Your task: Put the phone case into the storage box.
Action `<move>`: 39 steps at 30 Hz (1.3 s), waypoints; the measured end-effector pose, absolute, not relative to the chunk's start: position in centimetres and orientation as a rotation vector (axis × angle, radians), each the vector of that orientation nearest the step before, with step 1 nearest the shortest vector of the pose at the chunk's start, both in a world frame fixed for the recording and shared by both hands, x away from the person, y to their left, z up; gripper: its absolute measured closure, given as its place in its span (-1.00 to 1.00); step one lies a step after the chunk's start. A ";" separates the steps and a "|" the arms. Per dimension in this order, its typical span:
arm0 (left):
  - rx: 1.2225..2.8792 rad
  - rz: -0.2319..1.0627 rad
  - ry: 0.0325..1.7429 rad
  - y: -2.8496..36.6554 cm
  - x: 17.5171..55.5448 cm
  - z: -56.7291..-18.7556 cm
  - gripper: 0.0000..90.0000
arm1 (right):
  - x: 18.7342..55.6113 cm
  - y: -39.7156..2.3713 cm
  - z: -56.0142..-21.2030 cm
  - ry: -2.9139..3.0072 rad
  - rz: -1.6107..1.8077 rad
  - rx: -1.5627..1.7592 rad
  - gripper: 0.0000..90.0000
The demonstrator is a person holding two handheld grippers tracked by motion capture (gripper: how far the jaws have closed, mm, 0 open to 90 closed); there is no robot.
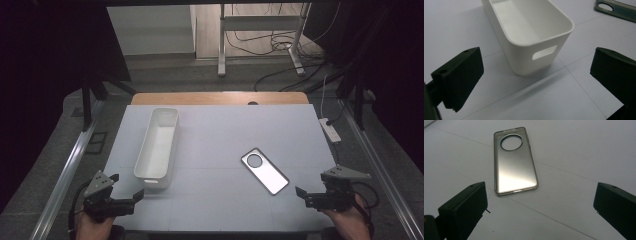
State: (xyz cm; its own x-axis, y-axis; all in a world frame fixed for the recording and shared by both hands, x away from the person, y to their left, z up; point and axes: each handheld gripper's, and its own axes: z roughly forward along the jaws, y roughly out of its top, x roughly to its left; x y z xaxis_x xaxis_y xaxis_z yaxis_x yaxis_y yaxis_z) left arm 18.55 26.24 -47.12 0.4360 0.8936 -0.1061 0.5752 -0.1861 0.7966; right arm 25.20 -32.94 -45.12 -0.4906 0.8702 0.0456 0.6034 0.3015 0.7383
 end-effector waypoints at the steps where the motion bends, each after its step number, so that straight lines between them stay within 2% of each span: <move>1: 1.879 0.496 1.243 26.2 18.5 -47.1 -1.00 | 25.3 -32.9 -45.2 2.214 1.006 1.325 -1.00; 39: 1.882 0.467 1.242 26.3 18.7 -47.2 -1.00 | 26.3 -32.5 -45.2 2.292 1.000 1.317 -1.00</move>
